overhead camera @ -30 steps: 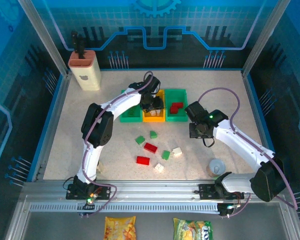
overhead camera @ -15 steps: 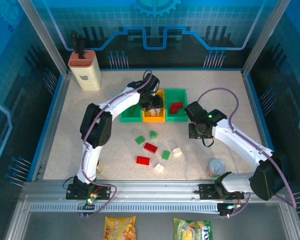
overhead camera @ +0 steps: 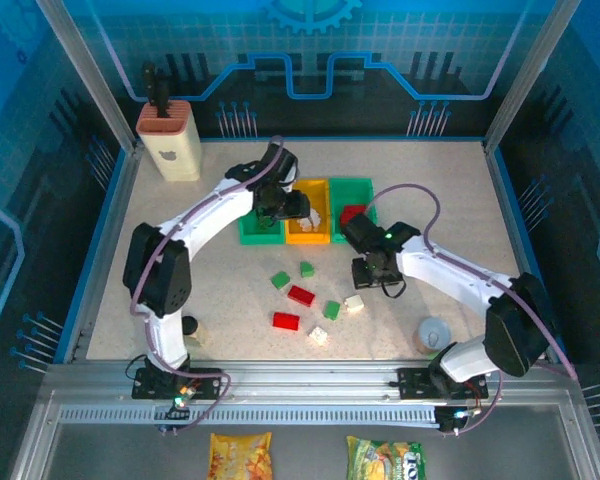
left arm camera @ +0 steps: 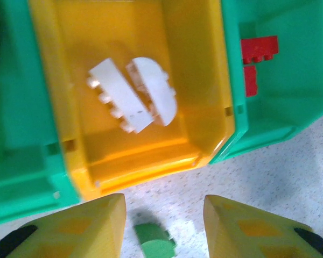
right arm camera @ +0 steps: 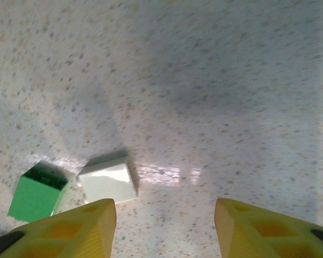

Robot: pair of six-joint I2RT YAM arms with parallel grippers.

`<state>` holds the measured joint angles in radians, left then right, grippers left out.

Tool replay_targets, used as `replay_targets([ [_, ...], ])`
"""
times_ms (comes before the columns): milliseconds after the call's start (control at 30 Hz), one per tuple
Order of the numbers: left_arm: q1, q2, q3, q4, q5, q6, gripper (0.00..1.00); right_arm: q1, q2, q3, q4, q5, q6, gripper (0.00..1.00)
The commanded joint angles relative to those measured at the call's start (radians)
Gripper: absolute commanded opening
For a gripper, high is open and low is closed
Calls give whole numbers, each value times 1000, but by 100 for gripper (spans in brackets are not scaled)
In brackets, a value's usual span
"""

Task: Sort the legos into containers by color
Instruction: Pick up the lego from the bottom-center of the table.

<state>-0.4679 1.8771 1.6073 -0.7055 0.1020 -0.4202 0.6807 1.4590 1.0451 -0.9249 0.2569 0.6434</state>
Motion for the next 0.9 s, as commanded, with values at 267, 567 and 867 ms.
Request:
replay_targets([
  [267, 203, -264, -193, -90, 27, 160, 44, 115, 158, 18, 31, -48, -48, 59],
  [567, 266, -355, -276, -95, 15, 317, 48, 120, 232, 2, 58, -64, -85, 61],
  [867, 266, -375, -312, -89, -32, 412, 48, 120, 294, -4, 73, -68, -94, 59],
])
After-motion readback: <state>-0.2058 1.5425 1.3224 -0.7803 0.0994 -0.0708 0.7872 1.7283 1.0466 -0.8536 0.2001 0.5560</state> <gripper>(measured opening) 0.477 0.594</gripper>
